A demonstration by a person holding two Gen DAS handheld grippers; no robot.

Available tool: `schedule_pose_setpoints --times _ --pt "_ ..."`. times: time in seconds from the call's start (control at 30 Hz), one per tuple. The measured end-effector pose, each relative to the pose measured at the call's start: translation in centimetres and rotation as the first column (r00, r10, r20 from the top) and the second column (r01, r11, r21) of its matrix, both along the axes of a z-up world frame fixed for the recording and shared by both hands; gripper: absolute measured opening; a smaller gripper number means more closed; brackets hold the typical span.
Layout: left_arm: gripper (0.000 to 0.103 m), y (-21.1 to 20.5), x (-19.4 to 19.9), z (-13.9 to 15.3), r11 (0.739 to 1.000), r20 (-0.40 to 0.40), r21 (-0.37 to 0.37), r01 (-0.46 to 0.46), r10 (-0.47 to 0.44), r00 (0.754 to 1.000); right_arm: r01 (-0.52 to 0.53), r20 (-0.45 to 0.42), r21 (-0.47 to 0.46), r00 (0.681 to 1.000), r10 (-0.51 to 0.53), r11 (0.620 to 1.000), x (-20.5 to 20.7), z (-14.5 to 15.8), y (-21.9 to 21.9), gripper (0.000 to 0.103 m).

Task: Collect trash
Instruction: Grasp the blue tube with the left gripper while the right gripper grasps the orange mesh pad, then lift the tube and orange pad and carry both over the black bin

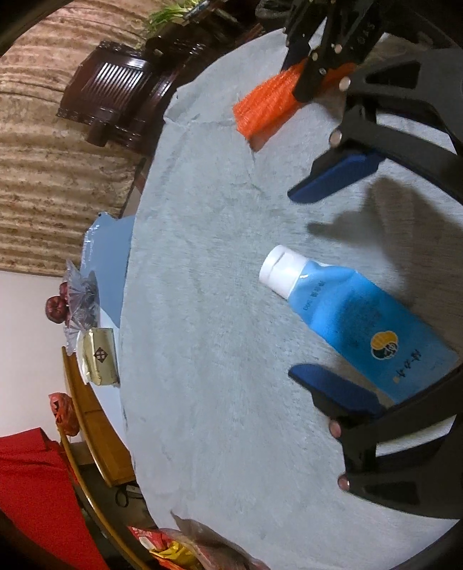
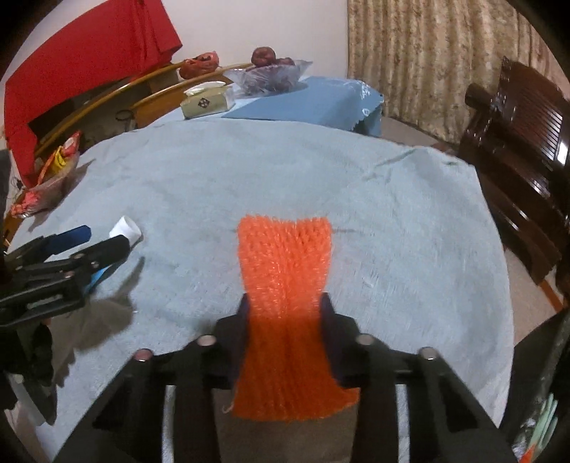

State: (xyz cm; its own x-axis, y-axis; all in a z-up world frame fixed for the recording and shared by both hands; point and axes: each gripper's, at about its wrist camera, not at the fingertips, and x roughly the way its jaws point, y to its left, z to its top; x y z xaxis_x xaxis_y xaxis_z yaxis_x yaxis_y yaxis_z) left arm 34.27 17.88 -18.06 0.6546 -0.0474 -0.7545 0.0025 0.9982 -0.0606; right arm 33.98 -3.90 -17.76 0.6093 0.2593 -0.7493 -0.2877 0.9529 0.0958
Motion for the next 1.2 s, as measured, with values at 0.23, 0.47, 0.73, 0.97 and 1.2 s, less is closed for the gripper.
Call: schedule_pose_setpoints --times 0.23,0.47,0.73,0.97,1.2 --pt "0.066 0.4 1.0 -1.4 1.0 -0.061 -0.029 -0.013 0.011 0.998 0.005 0.003 0.03 1.0 -0.005 1.0 0.5 0.3 -0.3 0.031" --pt "0.057 0.1 1.4 -1.4 1.0 -0.059 -0.021 -0.008 0.007 0.998 0.014 0.0 0.051 1.0 -0.014 0.999 0.5 0.2 -0.4 0.031" --pt "0.035 -0.4 0.2 -0.5 1.0 -0.013 -0.029 -0.004 0.004 1.0 0.021 0.01 0.065 1.0 -0.022 0.998 0.0 1.0 -0.8 0.031" --pt "0.027 -1.4 -2.0 1.2 0.999 0.016 -0.046 0.023 -0.022 1.0 0.02 0.029 0.092 0.999 -0.022 0.996 -1.2 2.5 -1.3 0.026" --pt "0.027 -2.0 -4.3 2.3 0.996 0.035 -0.078 0.037 -0.034 0.999 0.012 0.045 0.105 0.999 -0.017 0.994 -2.6 3.6 -1.3 0.024"
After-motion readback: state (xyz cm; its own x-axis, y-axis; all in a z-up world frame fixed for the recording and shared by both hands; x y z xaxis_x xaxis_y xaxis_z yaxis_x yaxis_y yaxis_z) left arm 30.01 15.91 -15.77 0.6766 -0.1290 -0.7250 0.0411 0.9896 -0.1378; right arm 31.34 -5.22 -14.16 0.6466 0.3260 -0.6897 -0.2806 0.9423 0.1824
